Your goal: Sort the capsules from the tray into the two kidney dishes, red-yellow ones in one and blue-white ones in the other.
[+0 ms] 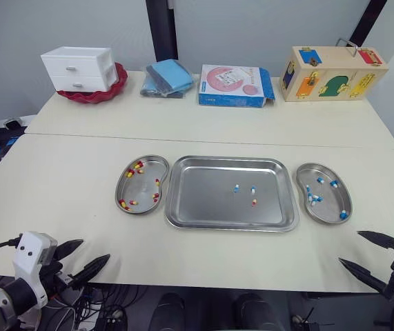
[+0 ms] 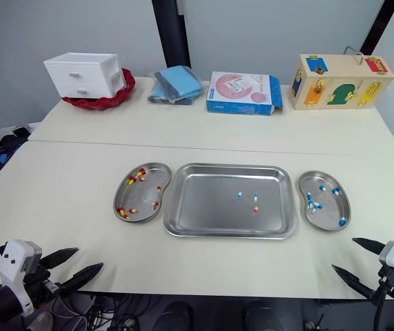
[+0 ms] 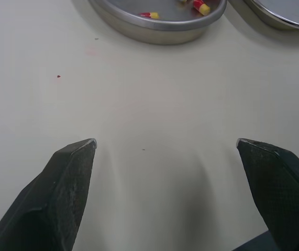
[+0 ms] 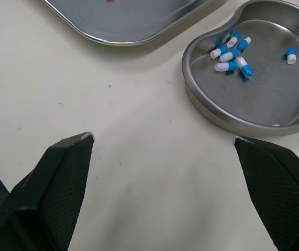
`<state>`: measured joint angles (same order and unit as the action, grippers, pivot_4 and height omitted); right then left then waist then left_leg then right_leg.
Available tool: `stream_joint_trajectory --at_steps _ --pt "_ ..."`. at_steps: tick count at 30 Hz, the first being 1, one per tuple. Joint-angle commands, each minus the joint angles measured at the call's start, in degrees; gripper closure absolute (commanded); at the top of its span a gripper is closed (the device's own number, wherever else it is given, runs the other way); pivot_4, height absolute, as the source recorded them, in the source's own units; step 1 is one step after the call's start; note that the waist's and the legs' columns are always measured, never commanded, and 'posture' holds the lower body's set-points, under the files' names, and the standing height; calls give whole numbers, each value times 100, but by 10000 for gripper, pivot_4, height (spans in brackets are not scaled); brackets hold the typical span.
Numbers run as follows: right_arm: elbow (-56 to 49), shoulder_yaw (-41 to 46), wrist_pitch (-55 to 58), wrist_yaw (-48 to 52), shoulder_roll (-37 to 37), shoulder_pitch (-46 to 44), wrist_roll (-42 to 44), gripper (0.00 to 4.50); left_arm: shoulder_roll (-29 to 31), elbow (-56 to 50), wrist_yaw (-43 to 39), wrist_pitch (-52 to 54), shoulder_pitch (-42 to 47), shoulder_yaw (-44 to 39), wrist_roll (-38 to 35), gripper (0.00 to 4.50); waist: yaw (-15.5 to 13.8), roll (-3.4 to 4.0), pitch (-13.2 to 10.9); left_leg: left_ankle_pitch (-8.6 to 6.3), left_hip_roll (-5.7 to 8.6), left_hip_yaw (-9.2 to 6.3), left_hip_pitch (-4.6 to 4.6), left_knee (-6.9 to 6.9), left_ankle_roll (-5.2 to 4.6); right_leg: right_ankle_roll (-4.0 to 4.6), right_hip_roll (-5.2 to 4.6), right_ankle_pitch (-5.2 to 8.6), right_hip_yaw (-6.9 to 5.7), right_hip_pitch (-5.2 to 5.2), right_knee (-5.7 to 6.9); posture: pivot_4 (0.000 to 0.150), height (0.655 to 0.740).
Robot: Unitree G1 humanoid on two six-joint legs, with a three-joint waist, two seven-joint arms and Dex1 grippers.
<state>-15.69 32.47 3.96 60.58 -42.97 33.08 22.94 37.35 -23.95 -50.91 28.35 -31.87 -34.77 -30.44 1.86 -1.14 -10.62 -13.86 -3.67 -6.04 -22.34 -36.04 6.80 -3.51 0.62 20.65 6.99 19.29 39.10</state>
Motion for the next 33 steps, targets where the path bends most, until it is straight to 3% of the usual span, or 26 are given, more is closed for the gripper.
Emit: stream_joint_trajectory --at_steps 1,11,17,24,29,33 --pt "-30 100 -188 39 7 50 -32 0 105 -195 -199 -125 6 87 -107 510 0 0 0 0 0 0 0 0 0 0 0 0 0 0 0 1500 7400" --pt "-327 65 -324 50 196 419 -117 0 312 -939 -910 -205 500 1161 -569 510 -9 9 3 0 1 1 -1 0 0 -1 0 0 1 -2 -1 1500 7400" --pt "-670 98 -345 -9 322 750 -147 0 -169 -868 -910 -905 1136 1922 -436 510 -8 19 9 0 1 2 -2 0 0 -1 0 -1 2 -2 -2 1500 7400" --pt "-1047 -27 -443 -76 499 1078 -286 0 -218 -529 -888 -1352 1339 2303 -145 510 -1 24 12 0 0 2 0 0 0 -2 1 -1 3 -2 -2 1500 7400" --pt "-2072 -525 203 -482 609 979 -22 0 -193 -466 -856 -1424 1410 2360 -127 510 -2 29 14 0 -1 1 0 0 0 -2 1 -1 2 -2 -1 1500 7400" --pt "-2688 -1240 941 -1108 591 322 -85 0 -200 -521 -816 -1464 1409 2393 -111 510 -3 29 16 0 -1 0 -1 -2 0 -2 2 -2 2 -2 0 1500 7400"
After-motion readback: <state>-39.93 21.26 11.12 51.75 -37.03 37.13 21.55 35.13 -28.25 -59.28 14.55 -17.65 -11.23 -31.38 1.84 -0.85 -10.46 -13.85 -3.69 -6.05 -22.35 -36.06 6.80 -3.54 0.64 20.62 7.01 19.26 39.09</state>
